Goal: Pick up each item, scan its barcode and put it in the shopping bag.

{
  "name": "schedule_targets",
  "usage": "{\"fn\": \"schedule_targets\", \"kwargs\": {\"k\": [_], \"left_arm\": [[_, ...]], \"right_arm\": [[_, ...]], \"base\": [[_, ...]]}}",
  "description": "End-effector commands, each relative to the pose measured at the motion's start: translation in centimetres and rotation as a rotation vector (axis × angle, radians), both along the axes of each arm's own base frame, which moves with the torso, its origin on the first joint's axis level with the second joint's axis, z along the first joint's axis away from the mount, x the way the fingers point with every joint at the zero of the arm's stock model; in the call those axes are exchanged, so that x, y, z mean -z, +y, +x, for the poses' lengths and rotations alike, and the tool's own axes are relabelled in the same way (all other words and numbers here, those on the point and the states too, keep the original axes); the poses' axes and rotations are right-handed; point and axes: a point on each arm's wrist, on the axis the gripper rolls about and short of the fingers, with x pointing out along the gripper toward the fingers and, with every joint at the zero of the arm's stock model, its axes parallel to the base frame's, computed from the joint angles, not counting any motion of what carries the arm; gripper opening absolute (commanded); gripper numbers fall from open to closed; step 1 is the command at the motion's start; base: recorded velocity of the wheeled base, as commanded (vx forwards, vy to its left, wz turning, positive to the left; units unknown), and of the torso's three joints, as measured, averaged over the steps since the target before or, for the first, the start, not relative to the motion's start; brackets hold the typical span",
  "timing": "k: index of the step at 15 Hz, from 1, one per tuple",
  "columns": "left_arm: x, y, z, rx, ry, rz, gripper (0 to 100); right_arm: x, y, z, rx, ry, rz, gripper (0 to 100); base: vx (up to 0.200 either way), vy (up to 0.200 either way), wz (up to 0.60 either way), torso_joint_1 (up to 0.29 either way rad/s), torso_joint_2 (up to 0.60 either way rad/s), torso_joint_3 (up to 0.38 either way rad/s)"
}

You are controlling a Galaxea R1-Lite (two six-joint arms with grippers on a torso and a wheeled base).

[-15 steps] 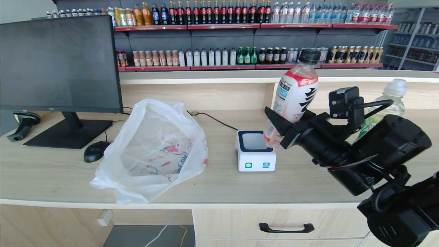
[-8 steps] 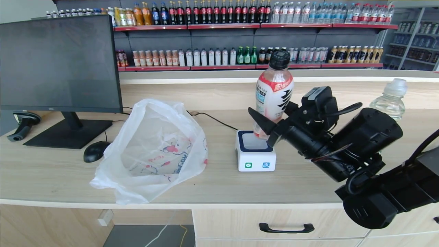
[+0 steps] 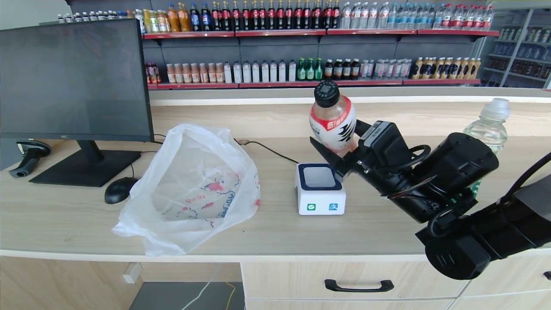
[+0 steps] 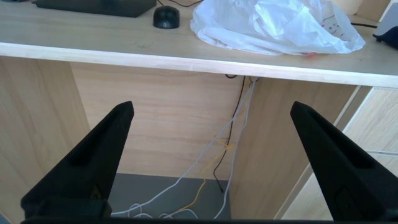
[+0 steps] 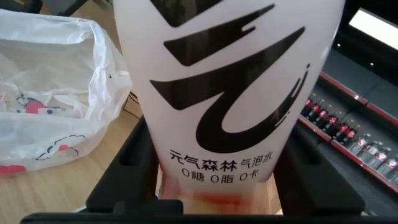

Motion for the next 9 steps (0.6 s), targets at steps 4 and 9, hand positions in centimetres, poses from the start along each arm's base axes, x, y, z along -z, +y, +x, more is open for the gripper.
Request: {"fn": "schedule_targets", "kwargs": {"k": [4, 9], "left_arm": [[0.0, 0.0, 0.0, -0.001, -0.001, 0.002, 100], [0.0, 0.0, 0.0, -0.001, -0.002, -0.003, 100]], "right_arm": [[0.9, -0.2, -0.2, -0.006, -0.025, -0.077, 0], [1.2, -0.4, -0.3, -0.015, -0.048, -0.120, 0]], "base": [[0.000, 0.000, 0.00, 0.000, 0.00, 0.000], [0.000, 0.000, 0.00, 0.000, 0.00, 0.000]]}}
